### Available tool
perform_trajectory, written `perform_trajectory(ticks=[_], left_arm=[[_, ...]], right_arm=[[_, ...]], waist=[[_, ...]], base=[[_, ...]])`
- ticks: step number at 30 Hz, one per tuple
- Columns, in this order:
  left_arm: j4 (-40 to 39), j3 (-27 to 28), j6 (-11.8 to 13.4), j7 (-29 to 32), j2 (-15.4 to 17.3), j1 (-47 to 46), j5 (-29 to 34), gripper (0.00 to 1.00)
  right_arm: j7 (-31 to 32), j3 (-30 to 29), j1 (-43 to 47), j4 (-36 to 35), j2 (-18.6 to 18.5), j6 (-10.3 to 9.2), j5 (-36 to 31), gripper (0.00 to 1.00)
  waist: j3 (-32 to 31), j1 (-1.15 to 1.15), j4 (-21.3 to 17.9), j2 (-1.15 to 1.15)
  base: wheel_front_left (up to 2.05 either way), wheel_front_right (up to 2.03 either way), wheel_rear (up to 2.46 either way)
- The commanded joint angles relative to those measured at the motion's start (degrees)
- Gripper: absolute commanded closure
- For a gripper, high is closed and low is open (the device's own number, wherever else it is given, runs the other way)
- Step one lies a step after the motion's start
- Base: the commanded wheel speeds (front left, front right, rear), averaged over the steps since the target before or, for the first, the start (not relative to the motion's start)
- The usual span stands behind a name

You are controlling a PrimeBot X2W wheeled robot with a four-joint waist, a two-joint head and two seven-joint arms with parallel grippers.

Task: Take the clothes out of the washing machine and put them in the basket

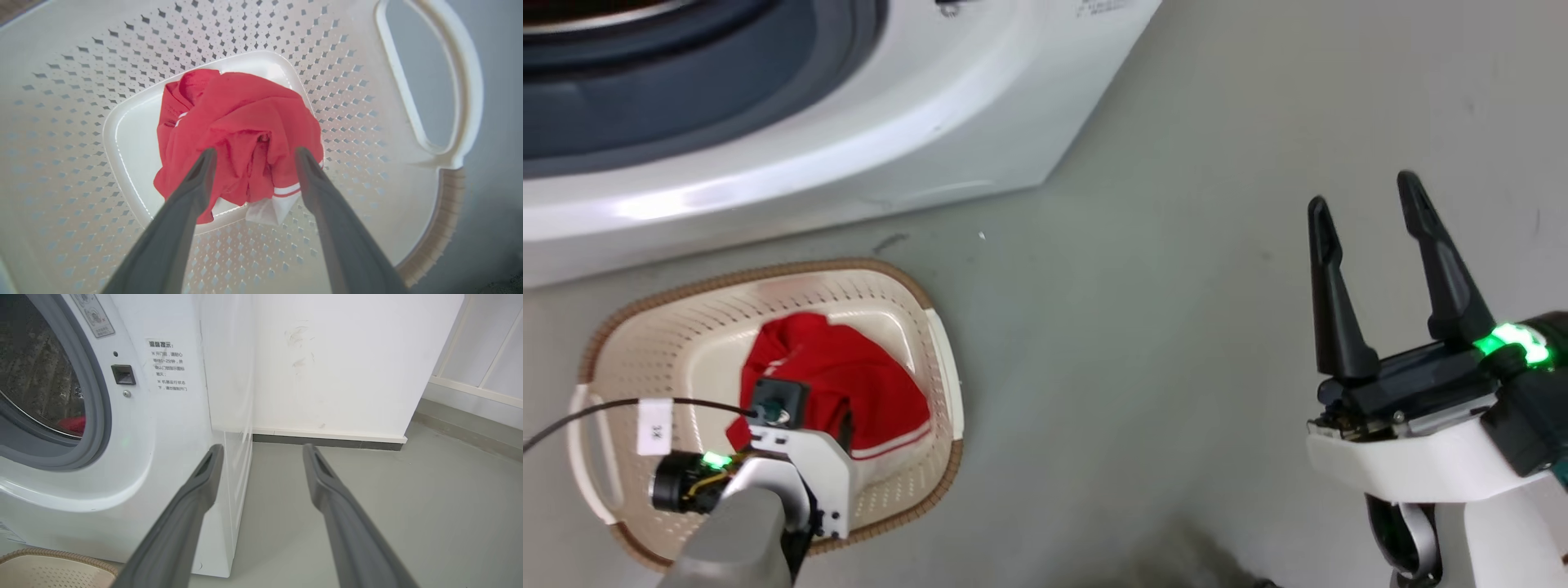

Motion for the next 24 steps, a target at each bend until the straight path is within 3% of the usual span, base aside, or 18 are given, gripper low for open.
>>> perform_trajectory(ticks=[1, 4, 11, 24], left_arm=[[-0.32, -0.16, 0.12, -0.28, -0.46, 1.08, 0.34, 0.00], [-1.93, 0.35, 1.22, -0.64, -0.90, 2.86, 0.22, 0.00], [-13.91, 3.80, 5.07, -0.61, -0.32, 9.96, 2.19, 0.00], [-38.78, 15.16, 9.98, -0.64, -0.24, 23.57, 10.67, 0.00]], right_arm=[[-0.14, 0.04, 0.76, 0.25, 0.01, -0.04, -0.39, 0.00], [-0.13, -0.05, 2.25, 1.01, 0.01, -0.04, -1.08, 0.00], [-0.13, -0.21, 5.36, 2.20, 0.01, -0.04, -2.14, 0.00], [-0.13, -1.17, 10.50, 3.09, 0.02, -0.04, -3.26, 0.00]], waist=[[-3.85, 0.00, 1.73, 0.00], [-7.12, 0.00, 2.60, 0.00], [-14.33, 0.00, 4.62, 0.00], [-22.26, 0.00, 8.02, 0.00]], base=[[0.00, 0.00, 0.00], [0.00, 0.00, 0.00], [0.00, 0.00, 0.00], [0.00, 0.00, 0.00]])
